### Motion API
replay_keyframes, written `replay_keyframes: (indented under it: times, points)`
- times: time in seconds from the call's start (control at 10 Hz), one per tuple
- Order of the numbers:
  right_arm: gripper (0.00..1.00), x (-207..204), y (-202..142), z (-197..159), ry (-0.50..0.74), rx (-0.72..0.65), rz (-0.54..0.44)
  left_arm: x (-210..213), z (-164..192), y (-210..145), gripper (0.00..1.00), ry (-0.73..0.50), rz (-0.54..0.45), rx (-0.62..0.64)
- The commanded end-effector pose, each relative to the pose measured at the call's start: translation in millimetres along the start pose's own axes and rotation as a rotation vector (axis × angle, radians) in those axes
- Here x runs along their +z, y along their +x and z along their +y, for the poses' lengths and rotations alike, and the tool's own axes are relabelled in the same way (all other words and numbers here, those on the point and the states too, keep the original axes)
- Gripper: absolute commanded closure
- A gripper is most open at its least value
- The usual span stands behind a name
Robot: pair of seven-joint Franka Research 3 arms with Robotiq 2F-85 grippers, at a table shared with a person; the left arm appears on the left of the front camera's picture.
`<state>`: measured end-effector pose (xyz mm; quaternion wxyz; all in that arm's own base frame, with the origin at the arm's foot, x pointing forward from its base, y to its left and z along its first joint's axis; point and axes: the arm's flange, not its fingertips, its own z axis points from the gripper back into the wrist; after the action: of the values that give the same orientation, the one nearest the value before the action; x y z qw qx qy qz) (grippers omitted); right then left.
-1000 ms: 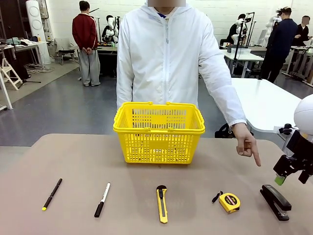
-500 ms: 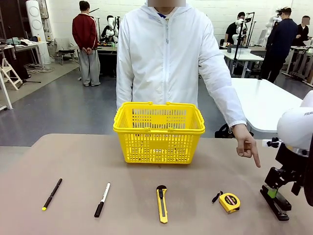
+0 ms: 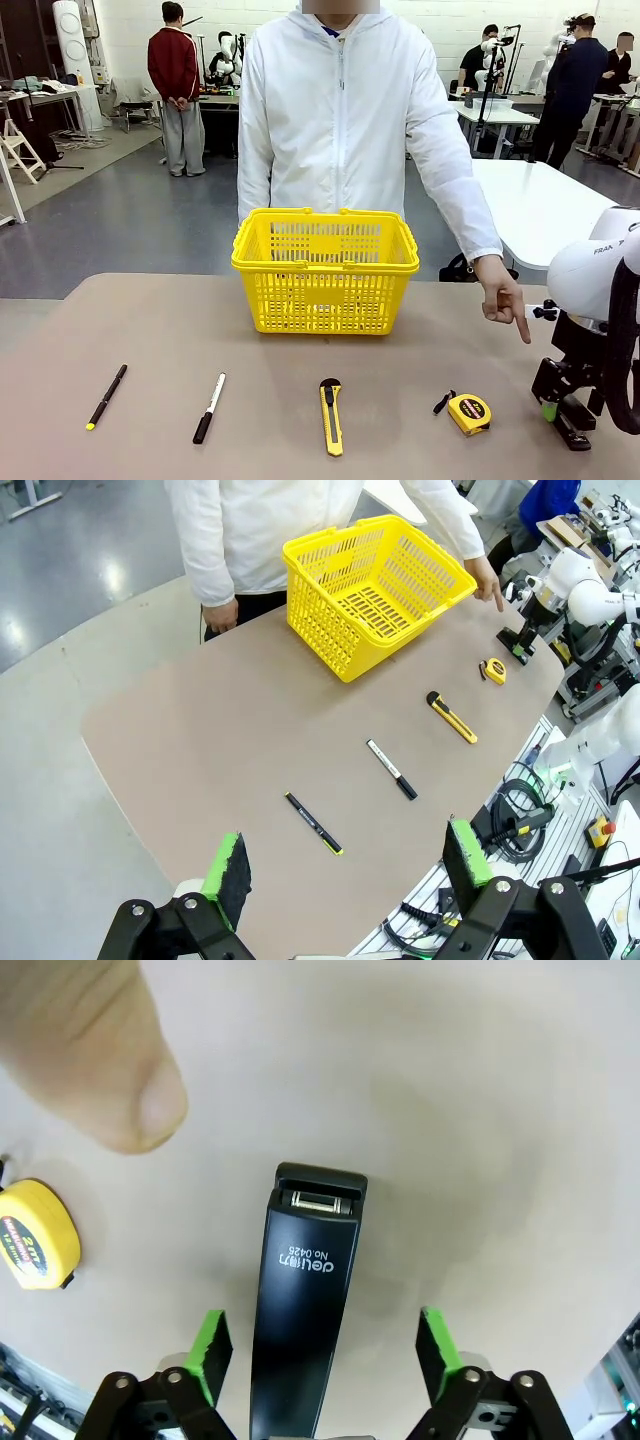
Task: Place the items the person wants into the basket.
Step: Pick up the item the person points to and place it in the Market Basket.
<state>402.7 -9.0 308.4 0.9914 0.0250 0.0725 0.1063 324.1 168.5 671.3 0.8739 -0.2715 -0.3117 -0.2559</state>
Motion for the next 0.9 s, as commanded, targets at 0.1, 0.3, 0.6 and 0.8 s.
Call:
replay_keyframes:
  times: [0.1,0.3,0.6,0.8]
  points:
    - [0.83,7.9,1.3,3.1,-0.048,-0.004,-0.02,1.2,0.5,-0.4,0.0,-0.01,-0.008,-0.021]
    - [1.0,12.4,-3.0,5.4,-0.061,-0.007,-0.032,1.2,0.5,-0.4,0.0,-0.01,-0.008,-0.021]
    - [1.0,14.5,-5.7,7.9,-0.079,-0.01,-0.033,1.2,0.5,-0.4,0.0,-0.01,-0.008,-0.021]
    - [1.0,15.3,-6.1,7.7,-0.077,-0.013,-0.028,1.2,0.5,-0.4,0.0,-0.01,-0.008,-0.021]
